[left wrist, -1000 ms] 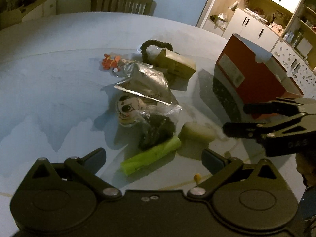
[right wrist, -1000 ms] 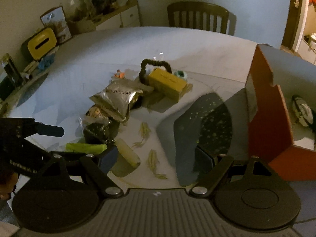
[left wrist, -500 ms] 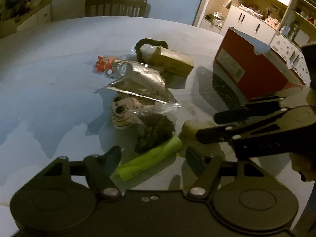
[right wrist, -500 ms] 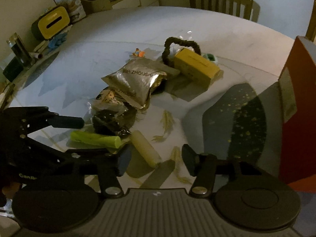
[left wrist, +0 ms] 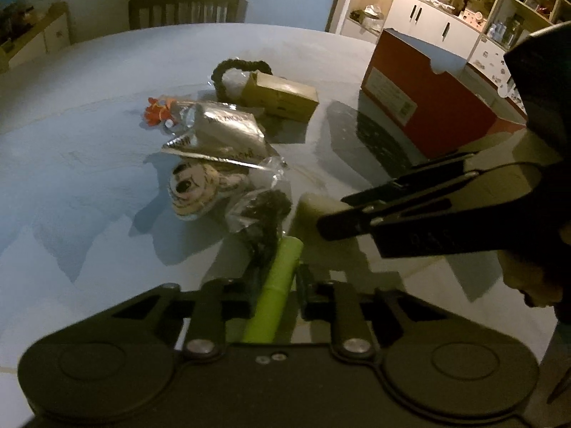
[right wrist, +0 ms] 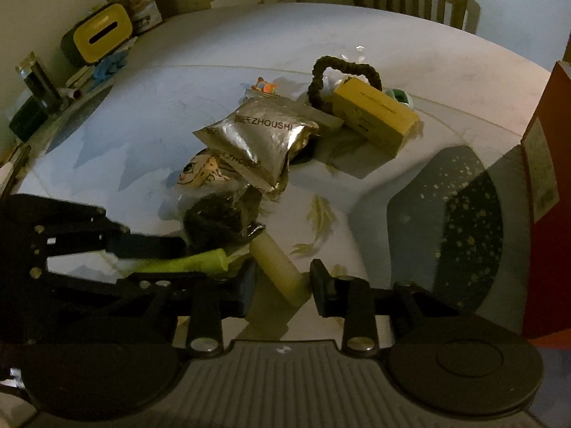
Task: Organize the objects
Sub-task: 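Grasp the green tube with left tool while right tool grasps the cream cylinder, then carry green tube with left tool while right tool carries cream cylinder to box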
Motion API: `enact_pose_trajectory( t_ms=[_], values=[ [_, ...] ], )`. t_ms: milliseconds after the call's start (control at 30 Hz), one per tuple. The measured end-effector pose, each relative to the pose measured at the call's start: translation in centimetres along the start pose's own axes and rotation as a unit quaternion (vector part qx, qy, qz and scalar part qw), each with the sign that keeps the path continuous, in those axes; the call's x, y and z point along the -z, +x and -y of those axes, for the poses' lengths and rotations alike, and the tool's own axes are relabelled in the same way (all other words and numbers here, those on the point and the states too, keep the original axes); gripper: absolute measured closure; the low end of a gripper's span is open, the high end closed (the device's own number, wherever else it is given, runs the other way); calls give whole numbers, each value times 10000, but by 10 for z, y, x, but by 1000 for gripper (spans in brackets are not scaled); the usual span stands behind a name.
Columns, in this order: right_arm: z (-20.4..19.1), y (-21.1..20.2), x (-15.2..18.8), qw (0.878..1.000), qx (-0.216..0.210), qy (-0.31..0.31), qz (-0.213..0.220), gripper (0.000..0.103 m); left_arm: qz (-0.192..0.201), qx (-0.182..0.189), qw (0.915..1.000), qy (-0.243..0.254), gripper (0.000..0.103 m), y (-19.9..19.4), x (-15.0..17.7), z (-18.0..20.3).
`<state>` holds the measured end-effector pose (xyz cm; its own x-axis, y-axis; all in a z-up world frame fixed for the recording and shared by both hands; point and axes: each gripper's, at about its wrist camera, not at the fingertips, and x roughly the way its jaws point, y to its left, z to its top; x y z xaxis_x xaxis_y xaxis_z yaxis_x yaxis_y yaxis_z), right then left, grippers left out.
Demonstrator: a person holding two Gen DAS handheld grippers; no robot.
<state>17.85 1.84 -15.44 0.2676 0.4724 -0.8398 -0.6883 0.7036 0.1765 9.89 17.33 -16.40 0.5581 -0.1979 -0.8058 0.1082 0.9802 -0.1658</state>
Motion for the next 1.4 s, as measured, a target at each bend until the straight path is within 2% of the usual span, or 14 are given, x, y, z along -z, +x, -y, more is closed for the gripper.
enact_pose_trajectory(
  t_ms=[167, 467, 767, 1133, 1400],
  values=[
    [0, -2, 4, 10000, -46, 41, -8, 86, -47, 67, 9999, -100, 88, -2, 2, 1],
    [3, -21, 19, 9995, 76, 270, 127, 87, -128, 155, 9992, -336, 89, -5, 3, 7],
    [22, -63, 29, 9981, 84, 507, 329, 87, 180, 225, 9989, -359, 89, -18, -13, 33],
    [59, -127, 31, 9944, 257, 666, 779, 87, 684, 514, 9954, -431, 89, -37, -69, 81],
    [100, -174, 27, 9891, 485, 765, 1161, 87, 829, 827, 9925, -340, 89, -37, -120, 136]
  ],
)
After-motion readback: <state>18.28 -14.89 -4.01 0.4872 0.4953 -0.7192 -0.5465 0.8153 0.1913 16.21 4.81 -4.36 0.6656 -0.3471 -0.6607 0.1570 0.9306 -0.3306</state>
